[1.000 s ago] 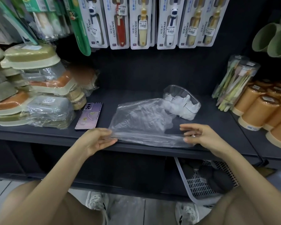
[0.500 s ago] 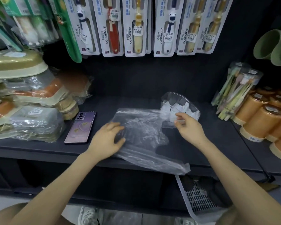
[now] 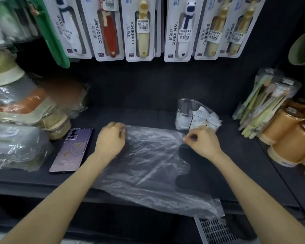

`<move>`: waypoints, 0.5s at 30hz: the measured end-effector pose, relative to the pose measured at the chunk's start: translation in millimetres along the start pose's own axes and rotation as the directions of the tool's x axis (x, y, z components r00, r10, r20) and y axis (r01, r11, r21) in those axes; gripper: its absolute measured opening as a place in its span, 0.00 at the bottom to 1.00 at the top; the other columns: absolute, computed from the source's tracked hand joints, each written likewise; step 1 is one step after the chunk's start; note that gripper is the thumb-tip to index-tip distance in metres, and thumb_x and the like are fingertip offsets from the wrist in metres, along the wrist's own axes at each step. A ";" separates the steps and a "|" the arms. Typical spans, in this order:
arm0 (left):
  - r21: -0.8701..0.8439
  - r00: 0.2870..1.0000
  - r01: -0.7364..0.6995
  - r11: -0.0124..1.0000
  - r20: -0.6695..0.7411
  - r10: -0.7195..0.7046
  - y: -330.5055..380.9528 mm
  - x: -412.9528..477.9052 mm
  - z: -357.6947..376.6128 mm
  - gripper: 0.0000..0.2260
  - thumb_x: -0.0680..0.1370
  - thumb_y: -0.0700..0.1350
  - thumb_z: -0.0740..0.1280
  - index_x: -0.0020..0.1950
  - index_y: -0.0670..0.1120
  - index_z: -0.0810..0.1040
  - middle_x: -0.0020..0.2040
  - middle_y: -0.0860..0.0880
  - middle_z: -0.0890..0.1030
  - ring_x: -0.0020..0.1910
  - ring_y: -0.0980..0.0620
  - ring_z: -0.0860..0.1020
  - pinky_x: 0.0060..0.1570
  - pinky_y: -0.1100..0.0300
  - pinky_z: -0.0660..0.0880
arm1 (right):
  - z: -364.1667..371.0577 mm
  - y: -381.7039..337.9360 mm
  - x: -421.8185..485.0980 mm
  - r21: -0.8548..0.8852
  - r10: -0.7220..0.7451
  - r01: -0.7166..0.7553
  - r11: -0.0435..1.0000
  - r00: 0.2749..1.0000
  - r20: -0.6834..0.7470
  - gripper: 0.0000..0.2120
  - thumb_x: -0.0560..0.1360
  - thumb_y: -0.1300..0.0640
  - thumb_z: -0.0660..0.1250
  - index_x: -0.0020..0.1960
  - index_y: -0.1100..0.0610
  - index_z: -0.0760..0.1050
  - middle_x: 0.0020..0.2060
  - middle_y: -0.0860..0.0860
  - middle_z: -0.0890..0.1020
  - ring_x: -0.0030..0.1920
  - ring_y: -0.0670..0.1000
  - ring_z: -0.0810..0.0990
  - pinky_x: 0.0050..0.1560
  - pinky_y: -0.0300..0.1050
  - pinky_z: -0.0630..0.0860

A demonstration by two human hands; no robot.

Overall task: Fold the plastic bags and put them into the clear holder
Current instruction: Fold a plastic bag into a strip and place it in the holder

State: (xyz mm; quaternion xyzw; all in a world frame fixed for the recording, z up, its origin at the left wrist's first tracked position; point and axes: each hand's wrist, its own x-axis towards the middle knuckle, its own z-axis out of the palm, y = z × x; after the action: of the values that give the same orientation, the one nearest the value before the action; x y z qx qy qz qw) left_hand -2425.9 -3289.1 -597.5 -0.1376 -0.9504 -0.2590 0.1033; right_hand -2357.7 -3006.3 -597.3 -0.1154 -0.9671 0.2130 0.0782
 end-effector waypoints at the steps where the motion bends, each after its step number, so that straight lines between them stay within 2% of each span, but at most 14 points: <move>1: 0.016 0.996 -0.082 0.996 0.041 0.082 -1.8 6.6 6.8 0.14 0.80 0.40 0.60 0.61 0.37 0.78 0.60 0.36 0.79 0.60 0.36 0.77 0.61 0.52 0.70 | 2.0 1.2 -1.0 0.027 -0.002 0.003 1.000 1.000 -0.003 0.09 0.72 0.46 0.69 0.33 0.42 0.75 0.42 0.48 0.81 0.51 0.53 0.77 0.52 0.47 0.72; 3: 0.028 0.959 -0.225 0.974 0.186 0.216 -4.6 11.1 20.1 0.17 0.83 0.43 0.58 0.70 0.39 0.71 0.70 0.42 0.72 0.72 0.43 0.68 0.71 0.57 0.59 | 0.4 5.4 -3.1 0.097 0.018 -0.018 0.995 1.000 0.005 0.11 0.71 0.50 0.72 0.32 0.46 0.74 0.38 0.45 0.80 0.44 0.48 0.77 0.46 0.44 0.71; 6: 0.129 0.904 -0.287 0.949 0.364 0.224 -12.0 6.2 33.6 0.27 0.82 0.55 0.45 0.77 0.44 0.59 0.77 0.49 0.59 0.77 0.51 0.55 0.74 0.62 0.46 | -5.3 21.5 -1.0 0.329 0.105 -0.146 0.933 0.985 0.139 0.09 0.68 0.51 0.76 0.34 0.52 0.78 0.30 0.44 0.80 0.34 0.45 0.76 0.38 0.41 0.68; 8: 0.165 0.906 -0.271 0.948 0.377 0.194 -14.6 7.3 35.8 0.27 0.82 0.55 0.43 0.78 0.44 0.56 0.78 0.50 0.56 0.78 0.51 0.52 0.74 0.60 0.43 | -11.7 31.9 2.2 0.458 0.119 -0.200 0.866 0.973 0.200 0.08 0.67 0.54 0.78 0.36 0.55 0.80 0.28 0.49 0.79 0.32 0.47 0.74 0.37 0.43 0.68; 10: 0.172 0.900 -0.259 0.950 0.400 0.173 -12.2 9.9 35.1 0.23 0.85 0.51 0.46 0.78 0.44 0.54 0.79 0.50 0.54 0.78 0.51 0.50 0.75 0.59 0.43 | -19.9 35.6 2.9 0.475 0.131 -0.226 0.850 0.965 0.226 0.07 0.67 0.56 0.78 0.40 0.58 0.81 0.30 0.51 0.78 0.33 0.48 0.74 0.34 0.41 0.68; 12: 0.131 0.896 -0.220 0.967 0.418 0.148 -10.5 11.7 33.9 0.23 0.85 0.50 0.47 0.78 0.44 0.53 0.79 0.50 0.52 0.78 0.52 0.48 0.74 0.60 0.42 | -25.1 31.6 2.0 0.382 0.150 -0.198 0.903 0.977 0.151 0.09 0.69 0.55 0.76 0.48 0.56 0.82 0.36 0.49 0.81 0.38 0.49 0.77 0.38 0.41 0.72; 13: 0.101 0.900 -0.199 0.975 0.413 0.140 -9.1 11.1 30.9 0.23 0.85 0.52 0.47 0.78 0.44 0.53 0.79 0.49 0.52 0.78 0.52 0.48 0.74 0.61 0.41 | -25.5 25.9 0.0 0.233 0.144 -0.150 0.961 0.989 0.041 0.09 0.71 0.54 0.74 0.50 0.54 0.82 0.41 0.49 0.83 0.42 0.50 0.80 0.43 0.43 0.75; 15: 0.072 0.912 -0.219 0.973 0.369 0.178 -6.1 6.7 24.6 0.29 0.81 0.58 0.43 0.78 0.44 0.54 0.79 0.49 0.52 0.78 0.51 0.47 0.73 0.62 0.39 | -18.3 1.7 -8.9 -0.029 -0.024 0.019 0.999 0.981 -0.193 0.11 0.75 0.51 0.68 0.53 0.54 0.82 0.49 0.51 0.84 0.52 0.55 0.81 0.52 0.47 0.76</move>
State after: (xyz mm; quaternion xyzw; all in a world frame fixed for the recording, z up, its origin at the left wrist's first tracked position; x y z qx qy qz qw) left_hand -2437.2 -3279.9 -619.3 -0.2725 -0.9473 -0.1640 -0.0396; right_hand -2345.1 -2999.9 -582.5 -0.1263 -0.9589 0.1867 0.1726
